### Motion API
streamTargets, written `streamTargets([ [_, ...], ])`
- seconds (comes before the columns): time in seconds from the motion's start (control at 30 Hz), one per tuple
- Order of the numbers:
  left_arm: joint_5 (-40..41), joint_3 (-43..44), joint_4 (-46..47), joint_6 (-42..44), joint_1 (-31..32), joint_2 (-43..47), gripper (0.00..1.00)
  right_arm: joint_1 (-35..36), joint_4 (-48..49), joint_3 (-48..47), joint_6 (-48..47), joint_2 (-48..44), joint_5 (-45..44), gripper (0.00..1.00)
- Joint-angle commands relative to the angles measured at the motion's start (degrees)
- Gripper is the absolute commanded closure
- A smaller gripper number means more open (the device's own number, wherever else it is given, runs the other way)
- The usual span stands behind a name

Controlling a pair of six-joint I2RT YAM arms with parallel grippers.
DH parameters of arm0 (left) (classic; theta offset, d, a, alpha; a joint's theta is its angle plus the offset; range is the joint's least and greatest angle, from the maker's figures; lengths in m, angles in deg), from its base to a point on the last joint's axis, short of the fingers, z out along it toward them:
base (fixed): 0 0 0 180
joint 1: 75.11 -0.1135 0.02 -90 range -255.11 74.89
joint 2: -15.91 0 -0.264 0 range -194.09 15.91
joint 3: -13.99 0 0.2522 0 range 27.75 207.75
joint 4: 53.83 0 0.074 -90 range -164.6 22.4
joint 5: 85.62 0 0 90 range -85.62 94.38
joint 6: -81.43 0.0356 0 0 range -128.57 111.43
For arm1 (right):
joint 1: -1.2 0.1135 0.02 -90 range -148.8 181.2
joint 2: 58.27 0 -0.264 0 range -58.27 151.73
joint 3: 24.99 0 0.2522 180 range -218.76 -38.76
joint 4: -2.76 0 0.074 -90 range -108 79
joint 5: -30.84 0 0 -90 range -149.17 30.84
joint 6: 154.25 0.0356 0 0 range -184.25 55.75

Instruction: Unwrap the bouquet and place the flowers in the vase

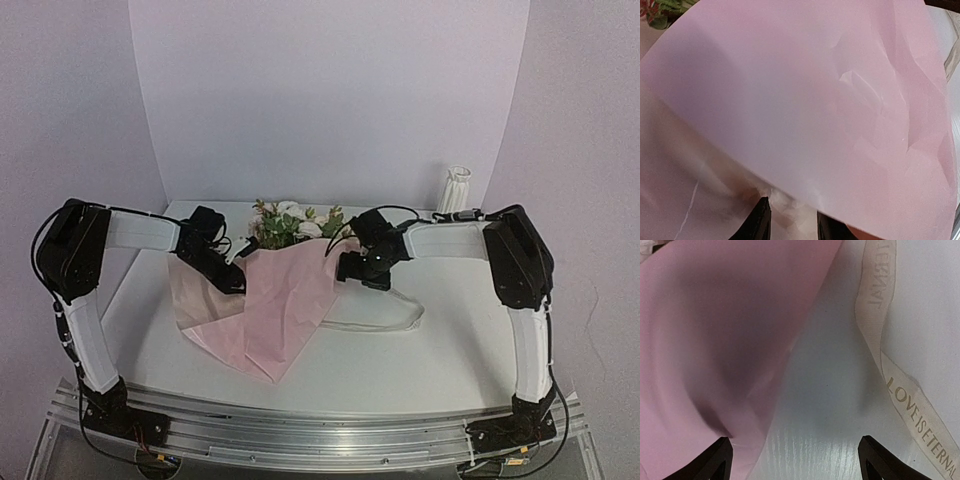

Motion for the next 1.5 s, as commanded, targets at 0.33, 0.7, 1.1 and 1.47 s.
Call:
streamTargets([
  [0.33,-16.2,-1.3,17.7,11.6,11.8,3.4,0.41,-6.4,16.6,2.2,9.1,3.3,15.4,0.14],
  [0.7,-21.8,6.2,17.5,17.2,26.4,-5.5,0.32,-14.2,17.1,23.0,13.0,-25.6,7.4,0.13],
  [1.1,-38.5,17.3,7.8,19.5,35.2,-11.3,0.25,-14.8,-1.3,28.6,-0.1,-47.2,8.7,0.07],
  [1.47,-27.5,21.0,-9.0,21.2,12.8,1.1,0.48,-5.3,-2.2,22.3,1.0,-27.6,16.4,0.33],
])
